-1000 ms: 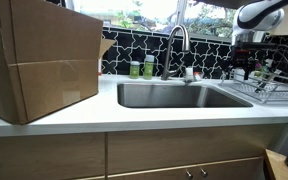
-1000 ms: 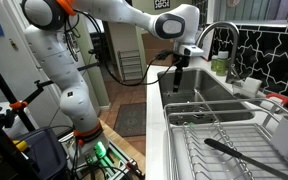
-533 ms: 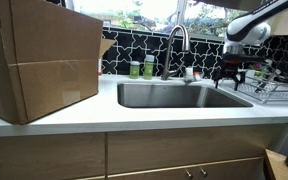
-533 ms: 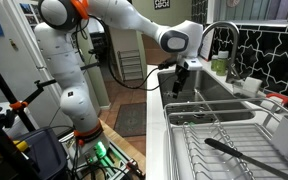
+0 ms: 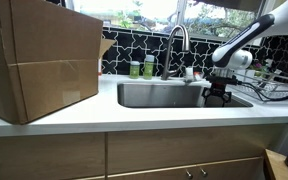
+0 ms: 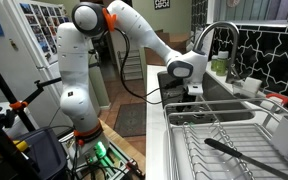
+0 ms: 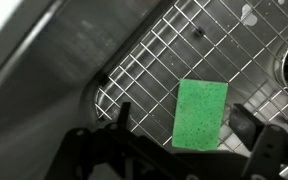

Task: Take the sponge out of the sink

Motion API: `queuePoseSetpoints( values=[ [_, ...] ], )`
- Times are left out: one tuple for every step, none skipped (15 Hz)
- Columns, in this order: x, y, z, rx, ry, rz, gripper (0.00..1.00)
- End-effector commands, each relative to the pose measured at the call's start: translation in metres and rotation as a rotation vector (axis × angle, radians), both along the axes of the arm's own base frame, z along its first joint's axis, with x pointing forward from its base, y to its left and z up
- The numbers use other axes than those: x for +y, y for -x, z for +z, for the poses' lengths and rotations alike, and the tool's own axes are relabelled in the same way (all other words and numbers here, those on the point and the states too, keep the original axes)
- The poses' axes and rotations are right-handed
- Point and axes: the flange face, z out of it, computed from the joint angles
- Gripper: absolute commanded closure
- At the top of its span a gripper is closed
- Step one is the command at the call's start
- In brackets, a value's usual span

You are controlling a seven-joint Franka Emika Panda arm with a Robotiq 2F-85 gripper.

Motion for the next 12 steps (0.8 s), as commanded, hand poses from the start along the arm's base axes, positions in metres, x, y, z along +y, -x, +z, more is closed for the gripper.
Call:
queuePoseSetpoints(
  values=[
    [-0.009, -0.023, -0.037, -0.007, -0.031, -0.054, 0.00],
    [-0.003, -0.008, -0.020, -0.001, -0.013, -0.032, 0.00],
    [-0.004, -0.013, -0.027, 0.003, -0.020, -0.038, 0.00],
    [-0.005, -0.017, -0.033, 0.006, -0.023, -0.041, 0.00],
    [-0.006, -0.020, -0.035, 0.006, -0.023, -0.042, 0.00],
    [-0.007, -0.021, -0.036, 0.006, -0.022, -0.042, 0.00],
    [-0.007, -0.022, -0.035, 0.004, -0.021, -0.042, 0.00],
    [-0.007, -0.023, -0.035, 0.003, -0.020, -0.042, 0.00],
    [-0.014, -0.029, -0.048, 0.034, 0.002, -0.072, 0.00],
    [-0.016, -0.031, -0.053, 0.041, -0.006, -0.078, 0.00],
    [-0.019, -0.035, -0.062, 0.047, 0.002, -0.089, 0.00],
    [-0.020, -0.038, -0.066, 0.052, 0.006, -0.092, 0.00]
  ],
)
